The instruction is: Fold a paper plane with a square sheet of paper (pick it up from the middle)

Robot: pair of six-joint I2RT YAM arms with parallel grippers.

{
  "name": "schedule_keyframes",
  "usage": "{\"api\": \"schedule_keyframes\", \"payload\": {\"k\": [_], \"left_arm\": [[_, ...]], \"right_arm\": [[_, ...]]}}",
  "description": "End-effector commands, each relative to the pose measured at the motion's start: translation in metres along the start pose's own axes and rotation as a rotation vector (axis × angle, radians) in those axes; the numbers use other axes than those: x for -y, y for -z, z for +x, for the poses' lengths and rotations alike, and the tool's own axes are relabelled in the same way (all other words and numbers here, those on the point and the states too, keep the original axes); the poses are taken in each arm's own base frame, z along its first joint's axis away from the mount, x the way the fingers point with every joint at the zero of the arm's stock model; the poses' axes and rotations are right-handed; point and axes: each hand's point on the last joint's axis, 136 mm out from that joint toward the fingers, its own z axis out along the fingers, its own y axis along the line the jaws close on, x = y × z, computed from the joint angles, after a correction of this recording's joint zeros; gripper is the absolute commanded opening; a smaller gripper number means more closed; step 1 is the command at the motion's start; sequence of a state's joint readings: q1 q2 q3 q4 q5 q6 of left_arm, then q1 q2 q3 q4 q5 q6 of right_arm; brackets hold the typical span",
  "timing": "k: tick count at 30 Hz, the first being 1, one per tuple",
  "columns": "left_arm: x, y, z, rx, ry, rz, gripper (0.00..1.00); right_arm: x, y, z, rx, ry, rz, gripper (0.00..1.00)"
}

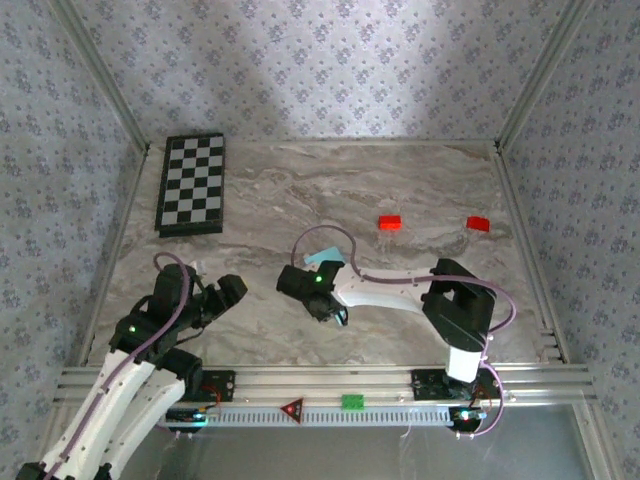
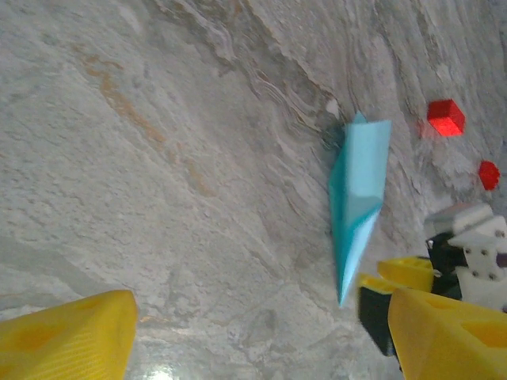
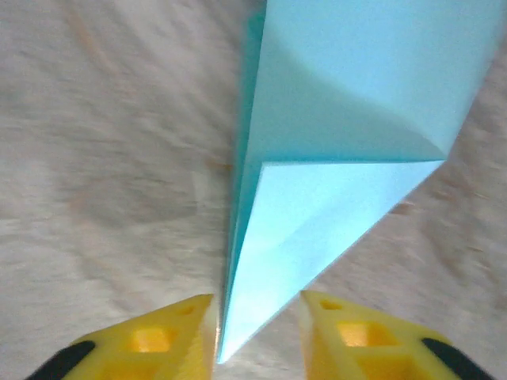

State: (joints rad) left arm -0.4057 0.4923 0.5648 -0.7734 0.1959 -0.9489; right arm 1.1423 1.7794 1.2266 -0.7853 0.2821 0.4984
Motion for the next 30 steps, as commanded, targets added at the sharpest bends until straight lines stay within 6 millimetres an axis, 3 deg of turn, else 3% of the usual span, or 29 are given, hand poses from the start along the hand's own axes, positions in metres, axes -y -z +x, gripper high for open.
{"api": "schedule_keyframes", "payload": {"k": [1, 4, 12, 15, 18, 23, 30], "left_arm": [[0.024, 0.010, -0.003, -0.007, -0.063, 0.084, 0.83], [0.026, 0.012, -0.007, 0.012, -0.054, 0.095, 0.84], [0.039, 0.011, -0.016, 0.052, -0.012, 0.159, 0.95], [0.034, 0.009, -0.014, 0.047, -0.040, 0.141, 1.00], [0.024, 0.007, -0.011, 0.032, -0.080, 0.085, 1.00], [0.009, 0.001, -0.012, 0.018, -0.111, -0.010, 1.00], [0.010, 0.000, -0.020, 0.058, -0.160, -0.013, 1.00]], "right_arm": [[-0.026, 0.031, -0.012, 0.067, -0.146, -0.284, 0.43], [-0.018, 0.048, -0.021, 0.164, -0.234, -0.390, 0.47], [0.051, 0.066, -0.023, 0.380, -0.567, -0.547, 0.40], [0.075, 0.054, -0.010, 0.454, -0.749, -0.594, 0.40], [0.089, 0.051, -0.009, 0.561, -0.822, -0.663, 0.36], [0.095, 0.043, -0.004, 0.544, -0.782, -0.614, 0.31], [0.074, 0.037, -0.022, 0.496, -0.751, -0.788, 0.27]]}}
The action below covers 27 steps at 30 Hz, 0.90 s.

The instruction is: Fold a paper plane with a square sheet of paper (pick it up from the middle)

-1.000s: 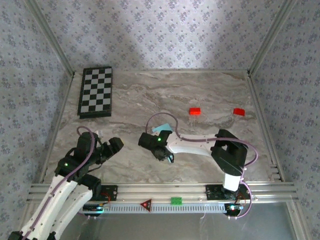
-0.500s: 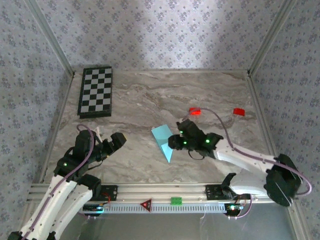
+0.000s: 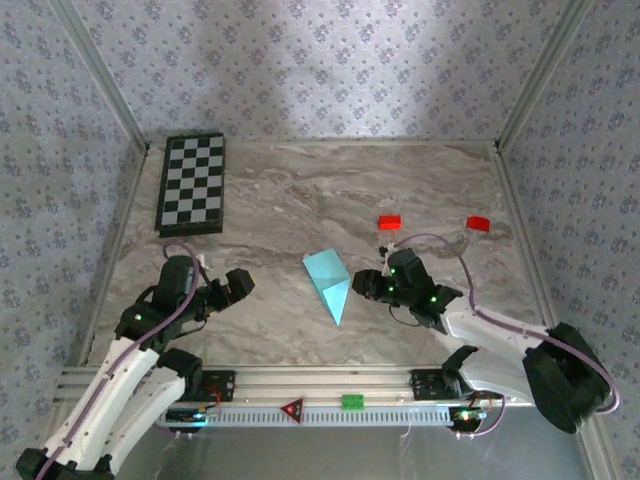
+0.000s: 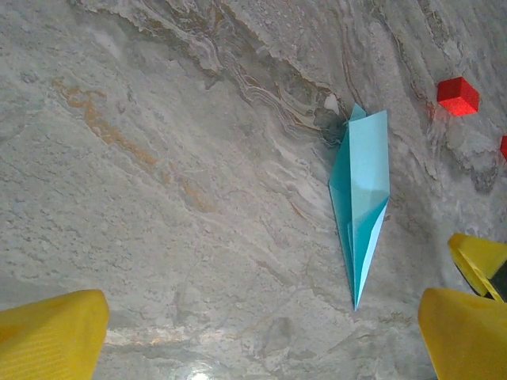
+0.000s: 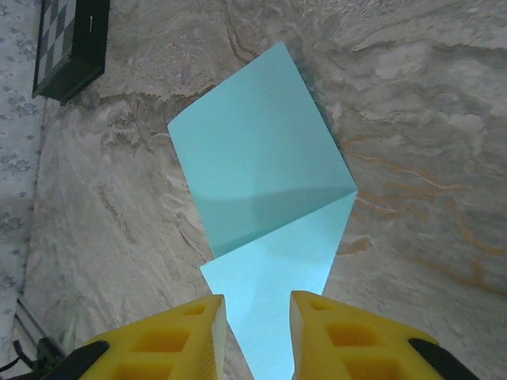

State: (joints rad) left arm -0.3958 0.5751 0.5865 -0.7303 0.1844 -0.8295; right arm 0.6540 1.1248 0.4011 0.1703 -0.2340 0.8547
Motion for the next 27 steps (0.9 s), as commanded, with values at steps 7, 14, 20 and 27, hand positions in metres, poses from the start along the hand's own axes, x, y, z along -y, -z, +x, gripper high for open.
{"api": "schedule_keyframes", "payload": {"k": [7, 14, 20, 27], "left_arm": [[0.015, 0.009, -0.013, 0.098, -0.046, 0.107, 1.00], [0.003, -0.002, -0.001, 0.047, -0.007, 0.082, 1.00], [0.007, 0.000, 0.000, 0.039, -0.006, 0.099, 1.00], [0.008, -0.001, 0.010, -0.010, 0.005, 0.117, 1.00]], "right_arm": [[-0.034, -0.021, 0.005, -0.120, -0.014, -0.135, 0.18], [-0.026, -0.036, 0.025, -0.240, -0.058, -0.098, 0.11], [-0.022, -0.057, 0.044, -0.344, -0.088, -0.060, 0.11], [0.020, -0.073, 0.062, -0.358, -0.145, 0.195, 0.13]]}}
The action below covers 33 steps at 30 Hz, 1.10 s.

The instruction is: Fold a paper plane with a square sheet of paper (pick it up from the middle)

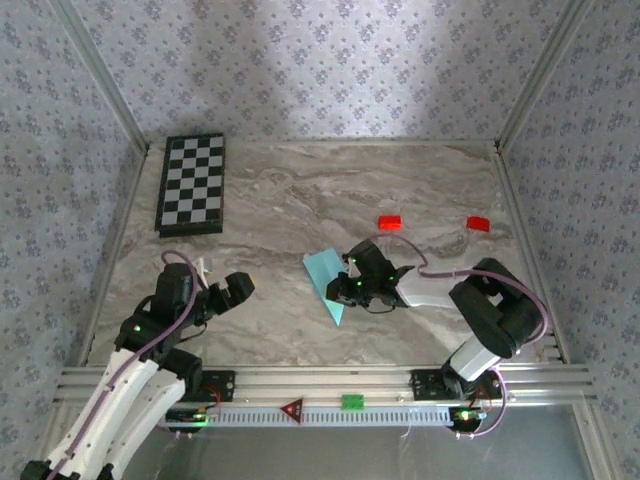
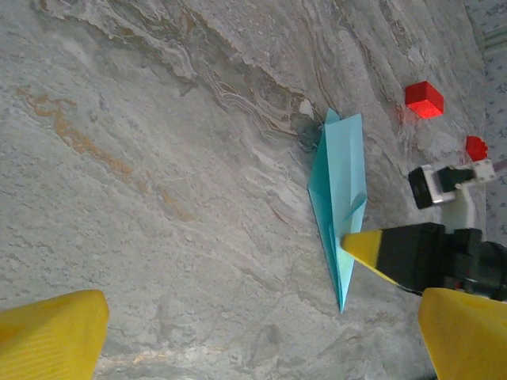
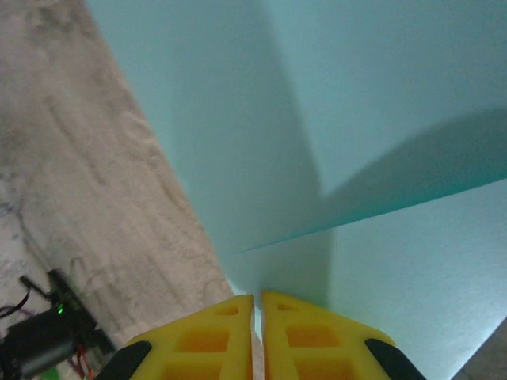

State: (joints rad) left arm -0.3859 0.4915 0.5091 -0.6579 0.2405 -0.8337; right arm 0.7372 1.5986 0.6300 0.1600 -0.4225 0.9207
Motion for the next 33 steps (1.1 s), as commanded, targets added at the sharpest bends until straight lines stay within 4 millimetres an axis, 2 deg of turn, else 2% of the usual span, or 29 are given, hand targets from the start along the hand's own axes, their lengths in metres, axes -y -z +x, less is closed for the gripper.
{"api": "schedule_keyframes", "payload": {"k": [1, 5, 12, 14, 17, 21, 24, 27, 30, 33], "left_arm": [[0.005, 0.002, 0.006, -0.033, 0.015, 0.032, 1.00], [0.004, 0.002, 0.008, -0.034, 0.028, 0.040, 1.00], [0.005, -0.008, 0.011, -0.036, 0.106, 0.092, 0.99], [0.003, -0.009, 0.013, -0.041, 0.118, 0.083, 0.99], [-0.004, -0.010, 0.017, -0.056, 0.132, 0.051, 0.98], [-0.006, -0.010, 0.021, -0.077, 0.137, 0.048, 0.95], [-0.005, -0.011, 0.022, -0.085, 0.143, 0.051, 0.91], [-0.002, -0.015, 0.023, -0.102, 0.144, 0.060, 0.81], [0.008, -0.021, 0.021, -0.135, 0.133, 0.087, 0.69], [0.017, -0.027, 0.020, -0.164, 0.110, 0.083, 0.58]], "right_arm": [[0.030, -0.006, 0.006, 0.013, -0.095, 0.148, 0.13], [0.031, -0.015, 0.012, 0.077, -0.177, 0.132, 0.14], [0.015, -0.027, 0.021, 0.272, -0.414, 0.028, 0.15], [0.002, -0.029, 0.022, 0.313, -0.437, 0.000, 0.15], [-0.020, -0.027, 0.020, 0.360, -0.376, 0.028, 0.15], [-0.049, -0.007, 0.009, 0.420, -0.237, 0.068, 0.15], [-0.055, 0.014, 0.003, 0.445, -0.140, 0.113, 0.17], [-0.042, 0.044, -0.005, 0.490, -0.088, 0.217, 0.23], [-0.023, 0.073, -0.015, 0.516, 0.011, 0.355, 0.24], [-0.008, 0.094, -0.024, 0.530, 0.068, 0.410, 0.25]]}}
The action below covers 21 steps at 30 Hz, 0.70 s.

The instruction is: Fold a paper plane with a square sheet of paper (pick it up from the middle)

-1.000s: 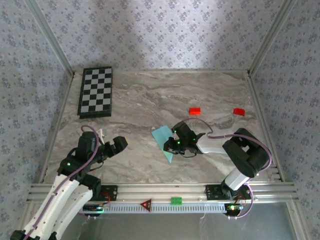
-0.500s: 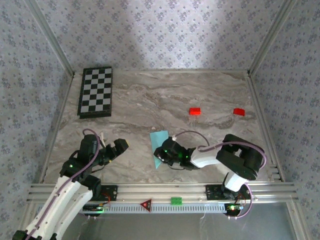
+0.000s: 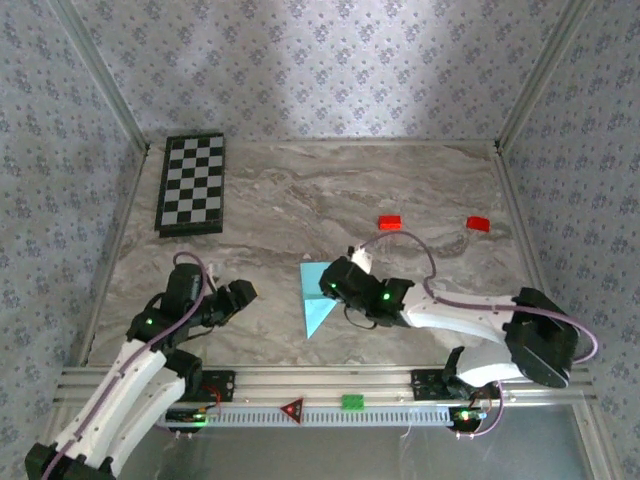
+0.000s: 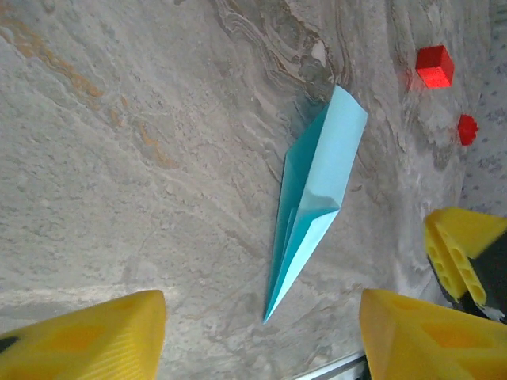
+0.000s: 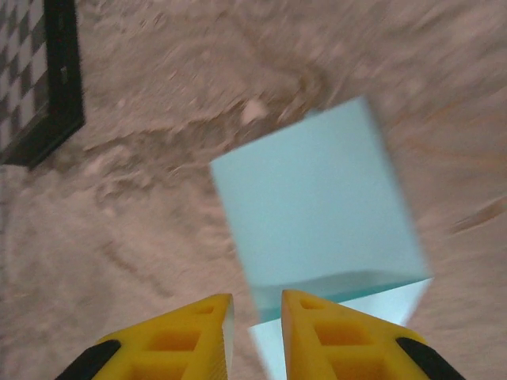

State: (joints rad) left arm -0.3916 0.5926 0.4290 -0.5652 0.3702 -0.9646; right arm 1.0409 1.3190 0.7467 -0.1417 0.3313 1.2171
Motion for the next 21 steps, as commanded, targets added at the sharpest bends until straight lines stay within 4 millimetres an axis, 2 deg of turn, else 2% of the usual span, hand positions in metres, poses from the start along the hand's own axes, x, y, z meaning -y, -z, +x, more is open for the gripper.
{"api": "schedule_keyframes", "payload": {"k": [1, 5, 7, 9, 11, 13, 15, 18, 21], "left_arm": [[0.026, -0.002, -0.005, -0.018, -0.060, 0.050, 0.58], [0.038, -0.016, -0.005, -0.037, -0.110, 0.016, 0.48], [0.046, -0.028, -0.004, -0.052, -0.131, 0.002, 0.45], [0.052, -0.038, -0.003, -0.062, -0.152, -0.035, 0.43], [0.058, -0.049, -0.003, -0.074, -0.183, -0.077, 0.42], [0.067, -0.061, -0.001, -0.098, -0.220, -0.104, 0.41], [0.074, -0.072, -0.003, -0.107, -0.235, -0.136, 0.39], [0.084, -0.090, -0.007, -0.117, -0.244, -0.162, 0.36], [0.098, -0.105, -0.009, -0.126, -0.257, -0.150, 0.33]], "right_arm": [[0.054, 0.013, -0.018, 0.029, 0.160, 0.186, 0.24], [0.073, 0.011, -0.023, -0.049, 0.053, 0.072, 0.21], [0.075, 0.009, -0.025, -0.067, -0.006, -0.065, 0.19], [0.083, 0.012, -0.032, -0.042, -0.070, -0.152, 0.21], [0.077, 0.021, -0.048, 0.030, -0.050, -0.226, 0.26], [0.085, 0.029, -0.052, 0.043, -0.018, -0.176, 0.30], [0.092, 0.032, -0.045, 0.000, 0.006, -0.144, 0.31], [0.100, 0.031, -0.040, -0.053, -0.011, -0.134, 0.31], [0.099, 0.027, -0.036, -0.099, -0.034, -0.172, 0.31]]}}
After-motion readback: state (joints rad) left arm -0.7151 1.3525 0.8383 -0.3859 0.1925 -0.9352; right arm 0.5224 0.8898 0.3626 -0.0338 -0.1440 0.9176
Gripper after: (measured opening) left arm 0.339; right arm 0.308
